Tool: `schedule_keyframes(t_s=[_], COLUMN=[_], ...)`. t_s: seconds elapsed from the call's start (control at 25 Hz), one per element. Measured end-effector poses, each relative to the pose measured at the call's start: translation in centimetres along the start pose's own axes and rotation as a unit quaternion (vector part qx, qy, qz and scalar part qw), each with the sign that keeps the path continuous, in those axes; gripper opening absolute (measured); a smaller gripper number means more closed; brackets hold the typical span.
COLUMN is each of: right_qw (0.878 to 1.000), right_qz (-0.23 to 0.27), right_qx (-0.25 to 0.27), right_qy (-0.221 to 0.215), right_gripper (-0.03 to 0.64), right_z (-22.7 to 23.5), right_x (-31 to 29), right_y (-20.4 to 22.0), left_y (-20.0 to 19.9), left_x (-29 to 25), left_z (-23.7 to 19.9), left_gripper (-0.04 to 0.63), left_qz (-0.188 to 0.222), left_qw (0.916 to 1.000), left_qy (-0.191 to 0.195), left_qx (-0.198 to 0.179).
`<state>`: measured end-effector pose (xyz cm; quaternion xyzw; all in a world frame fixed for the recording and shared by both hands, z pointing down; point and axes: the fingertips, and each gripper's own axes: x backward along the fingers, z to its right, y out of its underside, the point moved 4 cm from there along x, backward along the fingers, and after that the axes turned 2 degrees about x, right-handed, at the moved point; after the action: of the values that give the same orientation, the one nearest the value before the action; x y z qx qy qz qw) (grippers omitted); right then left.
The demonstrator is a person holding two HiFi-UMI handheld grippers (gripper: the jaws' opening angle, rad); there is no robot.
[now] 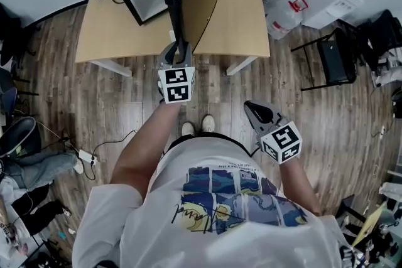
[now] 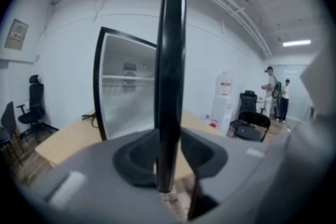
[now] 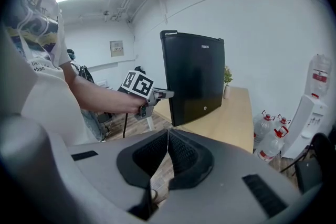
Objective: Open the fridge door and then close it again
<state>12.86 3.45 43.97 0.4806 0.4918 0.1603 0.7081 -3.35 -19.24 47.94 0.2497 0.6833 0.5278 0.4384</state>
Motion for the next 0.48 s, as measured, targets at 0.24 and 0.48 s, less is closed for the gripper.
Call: schedule_keyframes(t_s=[0.24, 0.48], right_qw=[1.0, 1.0], right_qz=[0.0, 0.007], right_qx=[-0.002, 0.001], right_qy=[0.012, 0.002], right_gripper=[0.014, 0.014], right_z=[-1.3, -0.4], right_x=[-0.1, 0.6], right_y=[0.3, 1.3], left_y=[-0.3, 0.3], left_x=[0.0, 0.4], left_z=[0.9, 3.2], left_gripper=[0.13, 0.127], left_qz=[0.009, 0.003], left_qw=[0.9999, 1.0], left_qy=[0.001, 0.002], left_qx=[-0.004, -0.005])
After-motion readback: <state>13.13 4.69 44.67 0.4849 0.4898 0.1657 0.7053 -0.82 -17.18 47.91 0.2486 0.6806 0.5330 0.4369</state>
